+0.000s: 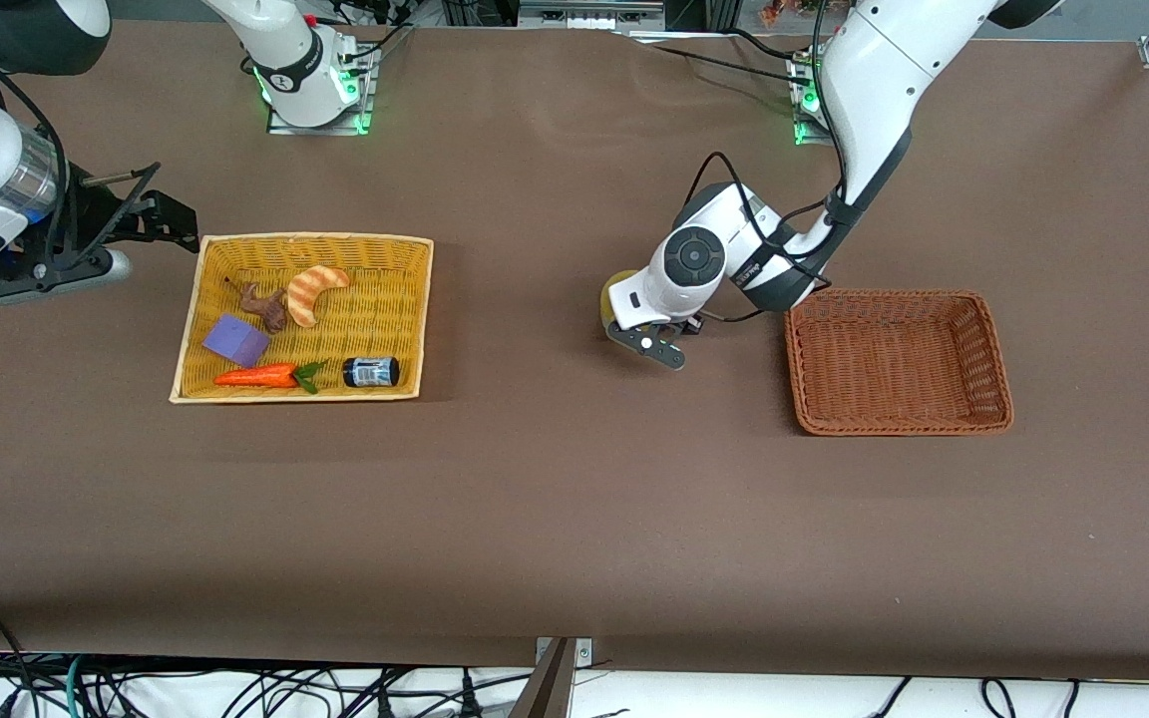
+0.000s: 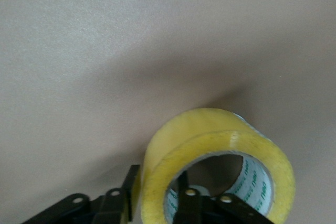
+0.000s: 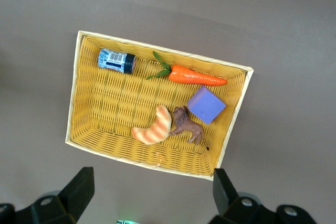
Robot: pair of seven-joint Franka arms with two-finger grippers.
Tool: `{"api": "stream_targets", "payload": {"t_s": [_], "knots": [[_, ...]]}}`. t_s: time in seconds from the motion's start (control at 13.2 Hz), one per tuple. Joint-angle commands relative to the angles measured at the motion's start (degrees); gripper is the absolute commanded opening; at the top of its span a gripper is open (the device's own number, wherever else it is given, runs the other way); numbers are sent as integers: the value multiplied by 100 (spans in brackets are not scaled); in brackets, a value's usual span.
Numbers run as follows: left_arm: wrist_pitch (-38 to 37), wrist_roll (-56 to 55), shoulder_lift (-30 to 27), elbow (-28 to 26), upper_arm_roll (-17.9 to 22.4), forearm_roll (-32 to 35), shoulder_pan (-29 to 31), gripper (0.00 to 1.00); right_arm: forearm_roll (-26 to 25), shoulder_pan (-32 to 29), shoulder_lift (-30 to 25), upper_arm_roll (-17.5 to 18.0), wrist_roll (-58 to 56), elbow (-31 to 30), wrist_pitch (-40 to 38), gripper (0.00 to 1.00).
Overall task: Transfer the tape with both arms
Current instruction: 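Grasp the tape roll with the left gripper while the right gripper retracts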
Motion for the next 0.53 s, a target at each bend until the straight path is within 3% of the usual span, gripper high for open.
{"api": "stream_targets", "payload": {"t_s": [0.0, 0.23, 0.46], "knots": [[-130, -126, -107, 67, -12, 176, 21, 0, 62, -5, -89, 19, -2, -11, -6, 100], [-1366, -135, -721, 347, 22, 176, 109, 0, 9, -5, -97, 37, 15, 24, 12, 100], [-2851, -91, -1162, 900, 23, 176, 652, 0, 35, -5, -106, 19, 495, 15, -67, 100]]}}
